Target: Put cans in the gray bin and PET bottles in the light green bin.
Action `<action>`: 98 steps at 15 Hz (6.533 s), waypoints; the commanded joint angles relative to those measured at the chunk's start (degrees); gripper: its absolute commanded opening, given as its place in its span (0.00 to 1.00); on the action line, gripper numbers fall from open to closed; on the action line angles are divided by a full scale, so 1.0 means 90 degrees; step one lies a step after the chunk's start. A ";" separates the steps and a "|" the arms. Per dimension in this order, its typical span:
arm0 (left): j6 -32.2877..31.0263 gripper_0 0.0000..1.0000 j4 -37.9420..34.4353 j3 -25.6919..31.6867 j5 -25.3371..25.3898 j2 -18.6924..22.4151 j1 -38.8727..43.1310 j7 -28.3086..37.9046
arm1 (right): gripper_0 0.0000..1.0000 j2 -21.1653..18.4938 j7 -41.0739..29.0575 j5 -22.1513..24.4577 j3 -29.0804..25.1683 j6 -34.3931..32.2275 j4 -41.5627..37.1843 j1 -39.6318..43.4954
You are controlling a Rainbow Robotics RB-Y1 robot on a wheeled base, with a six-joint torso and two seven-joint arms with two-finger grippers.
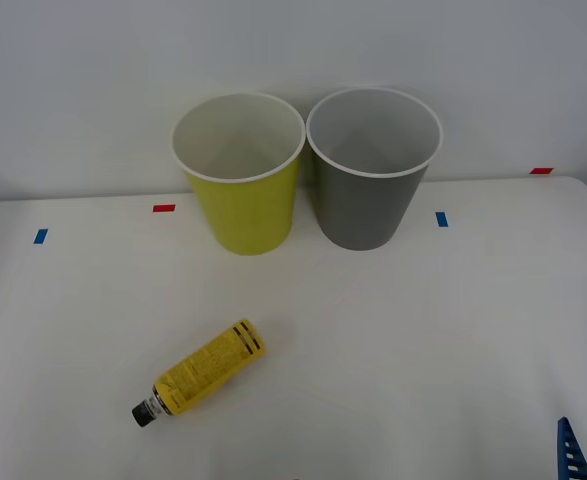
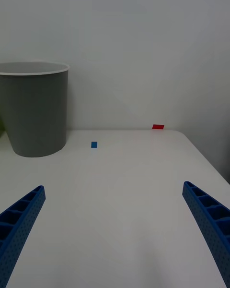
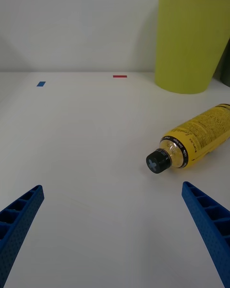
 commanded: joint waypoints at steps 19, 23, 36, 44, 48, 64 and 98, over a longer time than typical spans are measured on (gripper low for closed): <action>0.0039 1.00 0.0410 -0.0049 0.0010 0.0225 -0.0303 -0.0010 | 1.00 0.0000 0.0000 0.0000 0.0000 0.0000 0.0000 0.0000; -0.0107 1.00 0.0391 -0.0029 0.0264 0.0967 -0.0400 -0.0049 | 1.00 0.0000 0.0000 0.0000 0.0000 0.0000 0.0000 0.0000; 0.0059 1.00 0.0254 -0.0762 0.0059 0.2900 -0.1797 -0.0420 | 1.00 0.0000 0.0000 0.0000 0.0000 0.0000 0.0000 0.0000; 0.0840 1.00 0.0146 -0.1045 0.0068 0.3662 -0.2910 -0.0391 | 1.00 0.0000 0.0000 0.0000 0.0000 0.0000 0.0000 0.0000; 0.2129 1.00 -0.0557 -0.1455 0.0068 0.4131 -0.3262 -0.0371 | 1.00 0.0000 0.0000 0.0000 0.0000 0.0000 0.0000 0.0000; 0.7510 0.92 -0.2744 -0.2686 0.1162 0.5049 -0.4961 -0.0244 | 1.00 0.0000 0.0000 0.0000 0.0000 0.0000 0.0000 0.0000; 1.2588 0.87 -0.2891 -0.2539 0.6357 0.4434 -0.7988 -0.3975 | 1.00 0.0000 0.0000 0.0000 0.0000 0.0000 0.0000 0.0000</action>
